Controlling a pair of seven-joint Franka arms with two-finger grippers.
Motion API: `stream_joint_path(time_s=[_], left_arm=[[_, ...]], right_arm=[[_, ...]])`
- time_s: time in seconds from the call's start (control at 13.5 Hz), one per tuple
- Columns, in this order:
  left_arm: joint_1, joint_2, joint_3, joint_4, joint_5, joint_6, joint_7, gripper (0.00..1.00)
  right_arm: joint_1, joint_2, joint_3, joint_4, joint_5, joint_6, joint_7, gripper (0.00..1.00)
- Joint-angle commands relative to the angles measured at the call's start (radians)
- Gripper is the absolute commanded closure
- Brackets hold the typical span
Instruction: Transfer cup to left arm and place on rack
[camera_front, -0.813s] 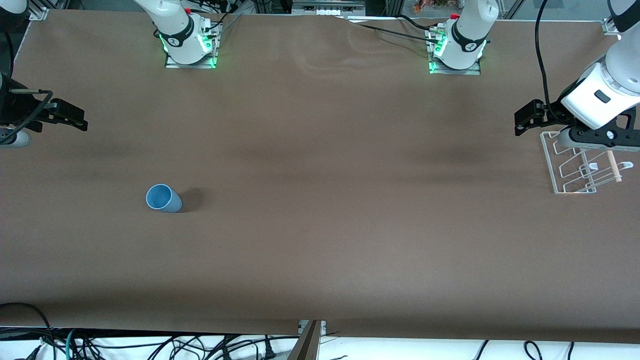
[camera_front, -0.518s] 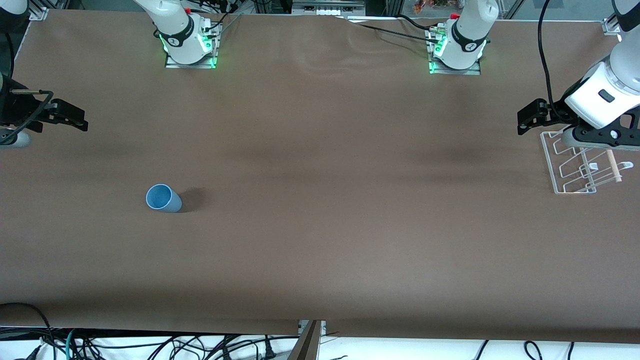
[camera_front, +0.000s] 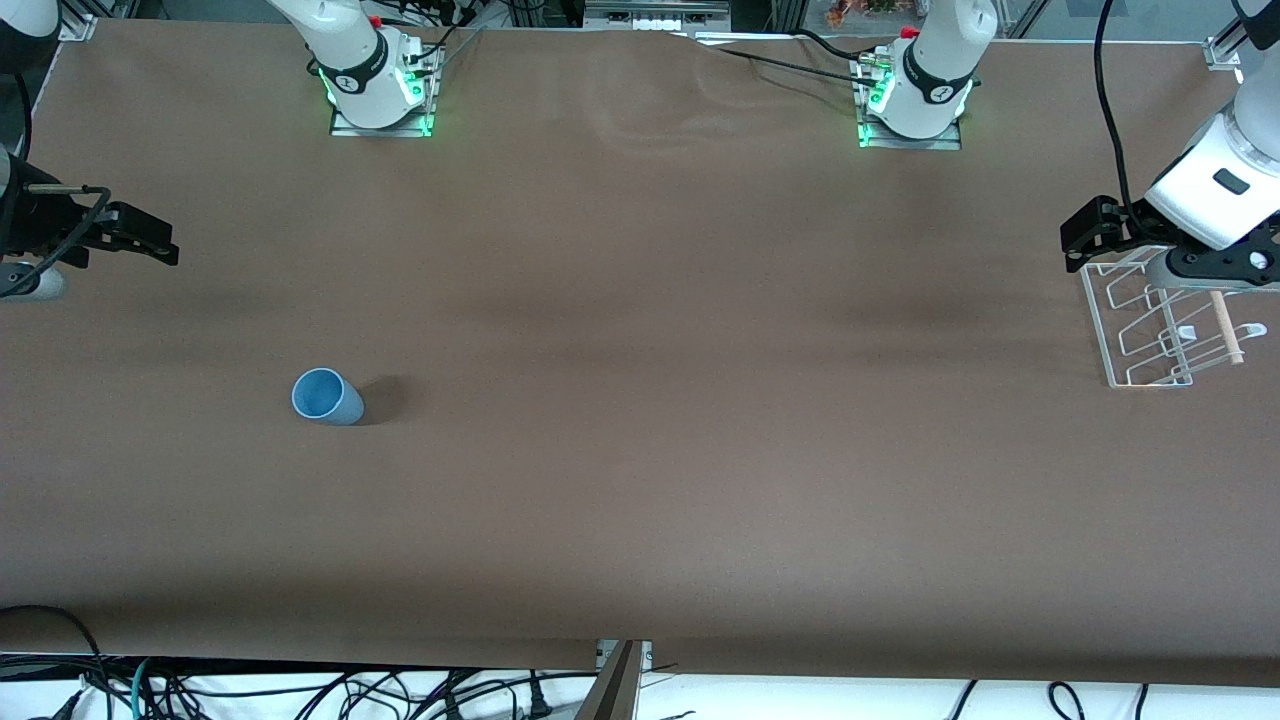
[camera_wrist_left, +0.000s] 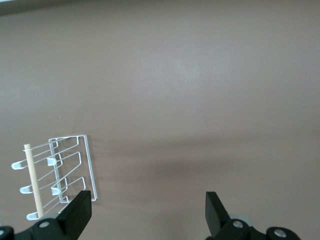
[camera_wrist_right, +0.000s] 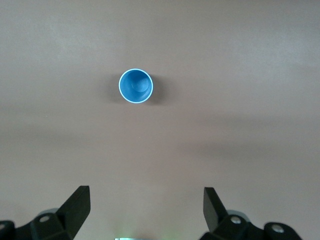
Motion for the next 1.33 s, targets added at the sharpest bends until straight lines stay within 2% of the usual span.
stream_joint_path(time_s=[0.0,0.74,0.89,0.96,1.26], left_arm=[[0.006,0.009,-0.003,0.034,0.019,-0.022,0.027,0.00],[0.007,0.004,-0.001,0.037,0.033,-0.025,0.035,0.00],[0.023,0.001,-0.003,0.037,0.016,-0.039,0.154,0.00],[0.020,-0.001,-0.009,0.037,0.022,-0.098,0.198,0.00],[0.008,0.025,-0.004,0.051,0.020,-0.103,0.199,0.00]], right_arm=[[-0.007,0.003,0.005,0.014,0.015,-0.004,-0.004,0.00],[-0.005,0.009,0.010,0.014,0.017,-0.001,-0.005,0.00],[-0.008,0.018,0.010,0.012,0.016,-0.007,-0.004,0.00],[-0.008,0.018,0.010,0.003,0.014,-0.004,-0.004,0.00],[-0.015,0.055,-0.005,-0.046,0.009,0.053,-0.002,0.00]])
